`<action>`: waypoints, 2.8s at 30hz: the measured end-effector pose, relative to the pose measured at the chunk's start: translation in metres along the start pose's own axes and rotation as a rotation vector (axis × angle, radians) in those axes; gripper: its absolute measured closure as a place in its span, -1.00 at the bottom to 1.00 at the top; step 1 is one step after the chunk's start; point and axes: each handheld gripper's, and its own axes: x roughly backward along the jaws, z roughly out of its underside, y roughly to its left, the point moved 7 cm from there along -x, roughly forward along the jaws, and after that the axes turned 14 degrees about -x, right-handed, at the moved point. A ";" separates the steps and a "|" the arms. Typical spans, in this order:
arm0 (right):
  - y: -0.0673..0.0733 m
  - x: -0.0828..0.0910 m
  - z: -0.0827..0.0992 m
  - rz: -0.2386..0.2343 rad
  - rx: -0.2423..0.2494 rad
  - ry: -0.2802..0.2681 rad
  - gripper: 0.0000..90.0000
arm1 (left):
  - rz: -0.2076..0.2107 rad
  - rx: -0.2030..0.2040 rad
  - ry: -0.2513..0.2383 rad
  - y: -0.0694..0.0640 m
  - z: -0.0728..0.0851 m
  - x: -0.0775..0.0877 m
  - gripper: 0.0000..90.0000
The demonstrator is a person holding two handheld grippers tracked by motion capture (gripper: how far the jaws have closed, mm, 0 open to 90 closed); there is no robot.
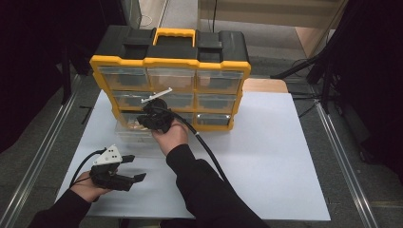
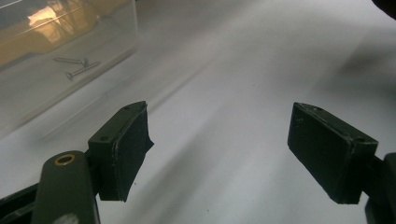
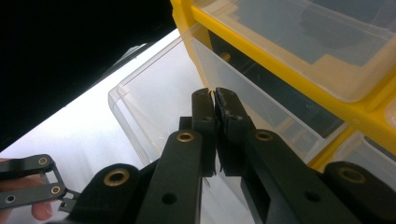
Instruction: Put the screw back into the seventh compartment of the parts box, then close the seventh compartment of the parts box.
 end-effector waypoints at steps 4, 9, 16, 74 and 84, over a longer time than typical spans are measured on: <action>0.000 -0.002 0.001 -0.002 -0.001 0.001 0.96 | 0.000 0.000 -0.001 0.000 0.000 0.000 -0.54; -0.001 -0.005 0.002 0.008 -0.004 0.009 0.95 | -0.001 0.000 -0.001 0.000 0.000 0.000 -0.54; 0.000 -0.004 0.002 -0.026 0.030 -0.011 0.52 | -0.001 0.002 -0.002 0.000 0.000 0.000 -0.54; 0.013 0.045 0.032 -0.064 0.052 -0.034 0.08 | -0.002 -0.005 0.007 0.001 0.000 -0.001 -0.54; 0.017 0.047 0.046 -0.052 0.060 -0.049 0.66 | -0.002 -0.005 0.006 0.001 0.000 -0.001 -0.54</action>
